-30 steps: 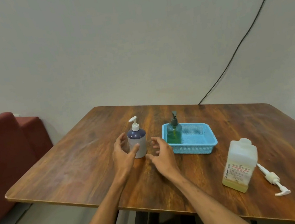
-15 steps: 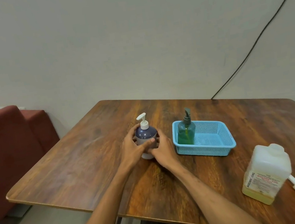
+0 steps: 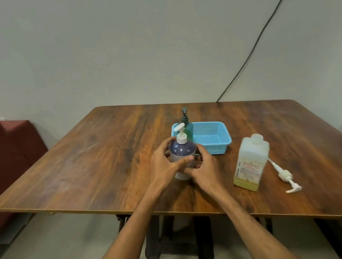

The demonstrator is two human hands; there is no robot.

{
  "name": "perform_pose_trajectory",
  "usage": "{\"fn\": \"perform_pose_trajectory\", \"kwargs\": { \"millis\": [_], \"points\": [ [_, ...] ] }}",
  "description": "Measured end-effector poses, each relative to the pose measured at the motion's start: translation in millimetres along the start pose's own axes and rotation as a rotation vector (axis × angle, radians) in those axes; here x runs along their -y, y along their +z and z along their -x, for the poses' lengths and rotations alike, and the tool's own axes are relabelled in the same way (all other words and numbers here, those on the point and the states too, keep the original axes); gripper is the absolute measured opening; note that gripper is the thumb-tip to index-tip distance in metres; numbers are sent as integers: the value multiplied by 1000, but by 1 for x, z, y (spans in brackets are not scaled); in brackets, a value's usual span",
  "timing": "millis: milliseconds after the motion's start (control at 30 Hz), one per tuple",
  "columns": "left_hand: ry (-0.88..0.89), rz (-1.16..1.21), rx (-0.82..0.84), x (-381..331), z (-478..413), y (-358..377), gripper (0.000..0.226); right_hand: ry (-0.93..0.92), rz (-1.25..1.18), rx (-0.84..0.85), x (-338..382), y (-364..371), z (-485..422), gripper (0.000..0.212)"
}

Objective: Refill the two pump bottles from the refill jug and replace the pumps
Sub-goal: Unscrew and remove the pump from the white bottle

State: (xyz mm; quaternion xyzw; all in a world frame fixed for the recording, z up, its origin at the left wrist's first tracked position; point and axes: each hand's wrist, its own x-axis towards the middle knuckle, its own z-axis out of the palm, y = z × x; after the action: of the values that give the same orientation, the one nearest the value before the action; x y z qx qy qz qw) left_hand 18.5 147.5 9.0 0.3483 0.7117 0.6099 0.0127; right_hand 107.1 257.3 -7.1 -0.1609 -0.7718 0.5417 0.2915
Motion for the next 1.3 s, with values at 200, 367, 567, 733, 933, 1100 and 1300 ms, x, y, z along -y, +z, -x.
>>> {"fn": "perform_pose_trajectory", "kwargs": {
  "millis": [200,367,567,733,933,1100,1300],
  "points": [
    [-61,1,-17,-3,24,32,76,55,105,-4,-11,-25,22,78],
    [-78,-36,22,-4,24,35,80,55,171,-21,-10,-26,21,76],
    [18,64,69,-20,7,28,44,59,194,-46,-16,-20,18,88],
    [6,147,57,-21,-5,28,19,61,177,-53,-17,-20,16,89],
    [-8,117,-180,-21,-5,41,35,65,207,-70,-17,-19,17,90],
    [-73,110,58,-14,-4,45,59,50,236,-68,-16,-19,17,87],
    [18,168,-63,-15,-1,40,28,60,230,-53,-11,-22,18,85]
  ]
}}
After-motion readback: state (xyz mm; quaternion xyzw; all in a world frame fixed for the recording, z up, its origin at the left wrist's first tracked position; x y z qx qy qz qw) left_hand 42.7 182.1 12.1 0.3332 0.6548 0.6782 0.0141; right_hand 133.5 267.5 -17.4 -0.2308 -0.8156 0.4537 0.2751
